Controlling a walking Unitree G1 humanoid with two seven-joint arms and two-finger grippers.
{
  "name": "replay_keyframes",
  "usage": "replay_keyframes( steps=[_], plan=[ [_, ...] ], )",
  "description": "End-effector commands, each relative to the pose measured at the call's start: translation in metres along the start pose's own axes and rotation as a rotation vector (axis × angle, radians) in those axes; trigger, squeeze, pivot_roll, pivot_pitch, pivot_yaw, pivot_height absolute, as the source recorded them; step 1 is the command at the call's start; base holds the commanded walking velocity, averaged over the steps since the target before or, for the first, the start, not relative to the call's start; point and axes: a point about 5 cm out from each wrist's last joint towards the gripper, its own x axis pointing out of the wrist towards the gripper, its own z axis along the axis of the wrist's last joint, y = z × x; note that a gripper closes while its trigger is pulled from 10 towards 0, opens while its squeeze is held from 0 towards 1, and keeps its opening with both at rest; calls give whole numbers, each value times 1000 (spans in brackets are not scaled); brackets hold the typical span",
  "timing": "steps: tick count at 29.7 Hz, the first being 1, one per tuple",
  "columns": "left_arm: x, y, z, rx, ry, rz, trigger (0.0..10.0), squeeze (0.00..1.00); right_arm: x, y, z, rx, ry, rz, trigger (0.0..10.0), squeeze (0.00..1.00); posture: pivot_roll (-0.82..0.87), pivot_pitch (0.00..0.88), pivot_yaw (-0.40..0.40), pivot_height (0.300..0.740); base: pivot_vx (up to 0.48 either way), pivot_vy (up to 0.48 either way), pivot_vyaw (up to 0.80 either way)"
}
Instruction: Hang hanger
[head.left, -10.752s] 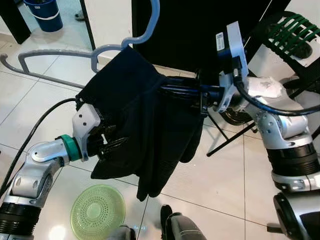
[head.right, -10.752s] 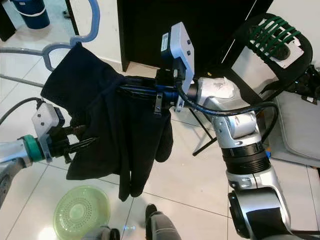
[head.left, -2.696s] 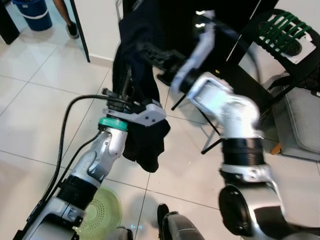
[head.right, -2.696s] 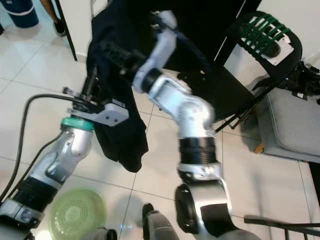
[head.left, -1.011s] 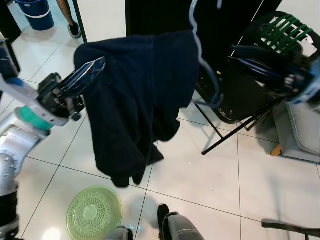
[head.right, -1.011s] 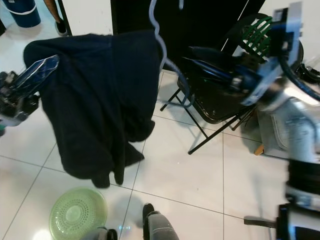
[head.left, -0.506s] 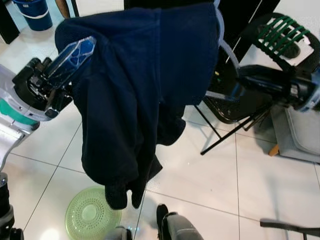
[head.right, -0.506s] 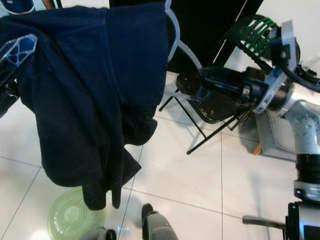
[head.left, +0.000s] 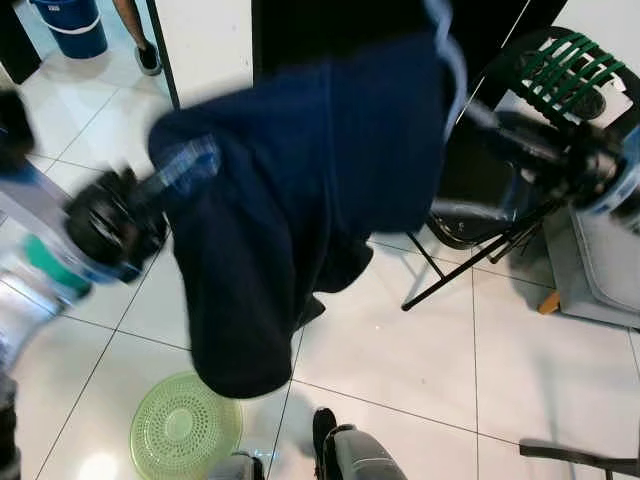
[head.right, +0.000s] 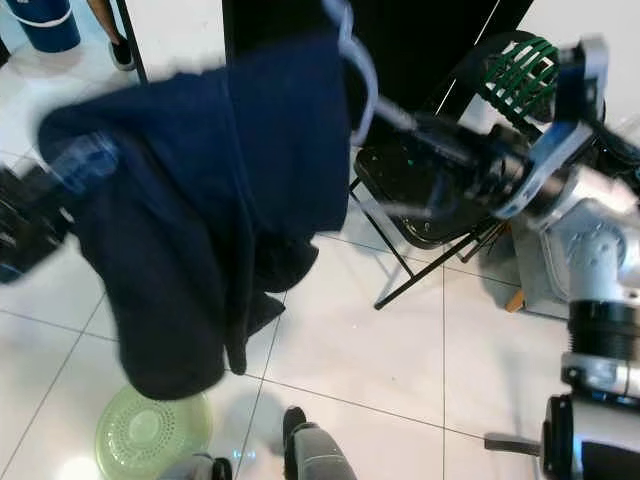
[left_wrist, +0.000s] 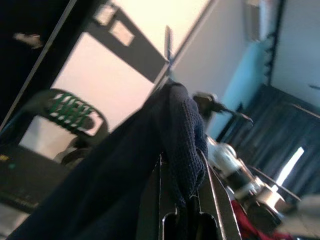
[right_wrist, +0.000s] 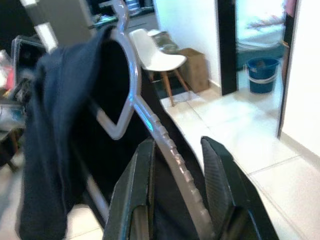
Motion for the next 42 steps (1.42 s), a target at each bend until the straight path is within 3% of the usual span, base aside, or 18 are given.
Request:
replay_keyframes(
  steps=[1, 2, 3, 4, 6, 14, 27, 30, 40, 41, 42],
  plan=[
    [0, -4, 0, 4, 13, -28, 10000, 0, 1, 7, 1, 20, -40, 30, 10000, 0, -58, 134, -38, 740, 0, 0, 0],
    [0, -4, 0, 4, 13, -28, 10000, 0, 1, 7, 1, 20, -40, 30, 10000, 0, -58, 134, -38, 740, 0, 0, 0],
    [-1, -4, 0, -11, 22, -34, 10000, 0, 6, 20, -17, 103, -63, 73, 10000, 0, -56, 136, -17, 740, 0, 0, 0],
    [-1, -4, 0, -11, 22, -34, 10000, 0, 6, 20, -17, 103, -63, 73, 10000, 0, -56, 136, -17, 740, 0, 0, 0],
    [1, -5, 2, -19, 31, -49, 10000, 0, 14, 37, -33, 183, -78, 141, 10000, 0, -55, 136, -8, 740, 0, 0, 0],
    [2, -1, 7, -5, 60, -68, 10000, 0, 27, 57, -44, 285, -122, 210, 10000, 0, -41, 131, 20, 740, 0, 0, 0],
    [2, -2, 9, -13, 70, -78, 10000, 0, 34, 65, -27, 287, -189, 260, 10000, 0, -34, 126, 25, 740, 0, 0, 0],
    [5, -6, 9, -23, 67, -103, 10000, 0, 41, 67, -14, 244, -227, 291, 10000, 0, -32, 122, 23, 740, 0, 0, 0],
    [7, -8, 9, -29, 64, -117, 10000, 0, 44, 68, -12, 229, -200, 316, 10000, 0, -34, 121, 17, 740, 0, 0, 0],
    [7, -8, 9, -29, 61, -117, 10000, 0, 44, 68, -13, 228, -180, 324, 7843, 0, -36, 120, 13, 740, 0, 0, 0],
    [7, -8, 10, -28, 57, -116, 10000, 0, 44, 68, -14, 226, -161, 328, 7843, 0, -36, 119, 13, 740, 0, 0, 0]
  ],
)
